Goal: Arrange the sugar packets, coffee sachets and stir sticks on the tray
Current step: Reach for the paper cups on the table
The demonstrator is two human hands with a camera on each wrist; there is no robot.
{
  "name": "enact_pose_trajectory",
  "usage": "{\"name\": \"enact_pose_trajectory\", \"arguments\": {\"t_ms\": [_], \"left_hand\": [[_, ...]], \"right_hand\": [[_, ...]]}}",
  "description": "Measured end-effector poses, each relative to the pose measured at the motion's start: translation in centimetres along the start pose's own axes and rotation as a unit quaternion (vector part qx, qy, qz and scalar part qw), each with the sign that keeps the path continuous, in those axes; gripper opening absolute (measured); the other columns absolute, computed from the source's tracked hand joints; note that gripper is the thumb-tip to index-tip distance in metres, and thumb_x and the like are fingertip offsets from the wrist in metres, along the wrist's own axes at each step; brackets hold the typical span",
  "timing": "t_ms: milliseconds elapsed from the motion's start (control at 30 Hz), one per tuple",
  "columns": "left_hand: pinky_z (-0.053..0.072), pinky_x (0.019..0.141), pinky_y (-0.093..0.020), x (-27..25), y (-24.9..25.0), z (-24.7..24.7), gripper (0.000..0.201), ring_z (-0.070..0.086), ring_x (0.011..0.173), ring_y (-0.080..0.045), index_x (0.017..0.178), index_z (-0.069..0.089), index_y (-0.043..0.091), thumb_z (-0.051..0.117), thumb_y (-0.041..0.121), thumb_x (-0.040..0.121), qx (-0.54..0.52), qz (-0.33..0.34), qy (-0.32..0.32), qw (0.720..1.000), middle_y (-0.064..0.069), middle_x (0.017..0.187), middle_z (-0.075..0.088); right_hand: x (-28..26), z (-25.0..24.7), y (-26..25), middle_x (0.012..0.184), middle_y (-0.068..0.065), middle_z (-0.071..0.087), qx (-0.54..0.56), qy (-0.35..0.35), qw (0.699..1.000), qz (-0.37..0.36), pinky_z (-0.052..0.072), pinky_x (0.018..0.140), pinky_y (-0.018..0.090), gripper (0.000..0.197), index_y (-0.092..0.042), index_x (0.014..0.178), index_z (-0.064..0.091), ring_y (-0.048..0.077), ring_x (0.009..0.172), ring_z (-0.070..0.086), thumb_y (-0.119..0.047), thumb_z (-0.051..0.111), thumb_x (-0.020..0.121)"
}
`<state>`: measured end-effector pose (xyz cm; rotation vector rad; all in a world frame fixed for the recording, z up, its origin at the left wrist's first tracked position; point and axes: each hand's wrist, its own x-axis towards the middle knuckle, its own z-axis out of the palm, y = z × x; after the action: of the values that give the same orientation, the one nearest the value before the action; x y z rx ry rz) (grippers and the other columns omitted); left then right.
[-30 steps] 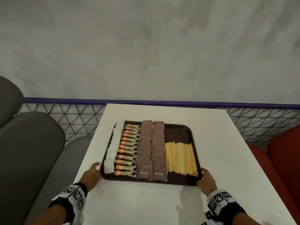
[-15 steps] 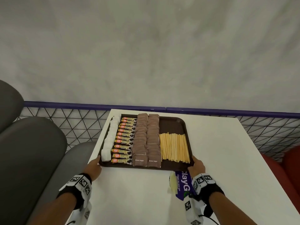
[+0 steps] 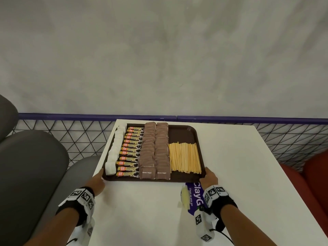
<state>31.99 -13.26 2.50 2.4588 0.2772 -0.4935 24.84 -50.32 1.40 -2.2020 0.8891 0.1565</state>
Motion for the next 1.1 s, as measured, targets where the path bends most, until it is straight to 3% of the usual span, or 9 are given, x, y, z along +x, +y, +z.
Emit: {"name": "enact_pose_trajectory", "arguments": {"t_ms": [67,133,267,400,533,667,800,967,1100], "left_hand": [[0.033,0.106,-0.047,-0.3,0.4,-0.1,0.049,0.043,0.124,-0.038,0.139,0.037,0.003,0.044,-0.003,0.091,-0.014,0.03,0.063,0.997,-0.022,0.135,0.046],[0.033,0.105,-0.054,-1.0,1.5,0.2,0.048,0.041,0.125,-0.041,0.137,0.04,0.005,0.049,0.004,0.09,-0.013,0.074,0.111,0.991,-0.024,0.135,0.045],[0.017,0.115,-0.049,-4.6,6.5,3.4,0.061,0.022,0.138,-0.037,0.143,0.035,0.01,0.053,-0.002,0.086,0.022,0.22,0.097,0.971,-0.016,0.151,0.026],[0.026,0.113,-0.049,-9.1,12.0,9.2,0.058,0.027,0.137,-0.035,0.142,0.036,0.013,0.056,0.007,0.088,0.068,0.353,0.018,0.933,-0.016,0.149,0.028],[0.021,0.114,-0.035,-15.3,17.3,16.1,0.059,0.019,0.141,-0.024,0.145,0.027,0.026,0.051,0.012,0.093,0.066,0.439,-0.114,0.889,-0.006,0.153,0.02],[0.019,0.114,-0.032,-21.6,21.1,22.7,0.06,0.021,0.14,-0.023,0.148,0.013,0.032,0.043,0.02,0.097,0.146,0.52,-0.234,0.809,-0.004,0.152,0.024],[0.029,0.108,-0.037,-28.4,23.6,27.4,0.056,0.034,0.131,-0.028,0.148,0.017,0.035,0.039,0.025,0.098,0.214,0.561,-0.317,0.734,-0.007,0.145,0.035],[0.035,0.101,-0.04,-34.9,25.0,30.6,0.051,0.043,0.122,-0.031,0.146,0.028,0.024,0.042,0.026,0.096,0.286,0.615,-0.301,0.67,-0.011,0.138,0.042],[0.037,0.096,-0.041,-36.5,26.0,31.5,0.045,0.045,0.118,-0.032,0.139,0.034,0.016,0.043,0.022,0.096,0.339,0.619,-0.254,0.661,-0.014,0.132,0.048]], "right_hand": [[-0.7,-0.7,0.6,0.14,0.019,0.042,0.038,-0.008,0.999,0.015,0.032,0.108,0.035,0.051,-0.002,0.139,0.032,0.032,0.128,0.042,0.0,0.048,0.09],[-1.6,-2.1,1.7,0.145,0.017,0.037,0.06,-0.013,0.998,0.008,0.028,0.112,0.036,0.057,-0.004,0.143,0.025,0.031,0.132,0.038,-0.002,0.048,0.091],[-4.3,-6.4,5.5,0.149,0.012,0.03,-0.037,-0.015,0.999,-0.033,0.019,0.115,0.034,0.057,-0.006,0.144,0.022,0.028,0.137,0.029,-0.01,0.048,0.093],[-7.8,-11.7,10.3,0.148,0.011,0.03,-0.107,0.028,0.993,-0.045,0.016,0.111,0.029,0.058,-0.009,0.143,0.023,0.028,0.136,0.026,-0.016,0.05,0.093],[-11.8,-16.7,15.5,0.147,0.008,0.033,-0.164,0.076,0.983,0.019,0.025,0.109,0.034,0.061,-0.013,0.143,0.026,0.029,0.134,0.029,-0.024,0.054,0.089],[-16.2,-20.0,20.4,0.15,0.006,0.026,-0.18,0.078,0.973,0.124,0.021,0.11,0.038,0.068,-0.018,0.144,0.022,0.03,0.136,0.023,-0.032,0.055,0.086],[-20.4,-21.8,24.3,0.15,0.005,0.024,-0.173,0.073,0.961,0.204,0.021,0.111,0.041,0.08,-0.022,0.145,0.017,0.029,0.137,0.023,-0.042,0.061,0.081],[-23.5,-23.0,28.5,0.152,0.008,0.01,-0.126,-0.01,0.962,0.242,0.019,0.113,0.044,0.1,-0.024,0.147,0.001,0.032,0.14,0.012,-0.044,0.069,0.076],[-24.0,-22.7,29.8,0.15,0.008,0.01,-0.105,-0.032,0.968,0.224,0.023,0.113,0.044,0.112,-0.028,0.146,-0.002,0.032,0.14,0.014,-0.038,0.077,0.067]]}}
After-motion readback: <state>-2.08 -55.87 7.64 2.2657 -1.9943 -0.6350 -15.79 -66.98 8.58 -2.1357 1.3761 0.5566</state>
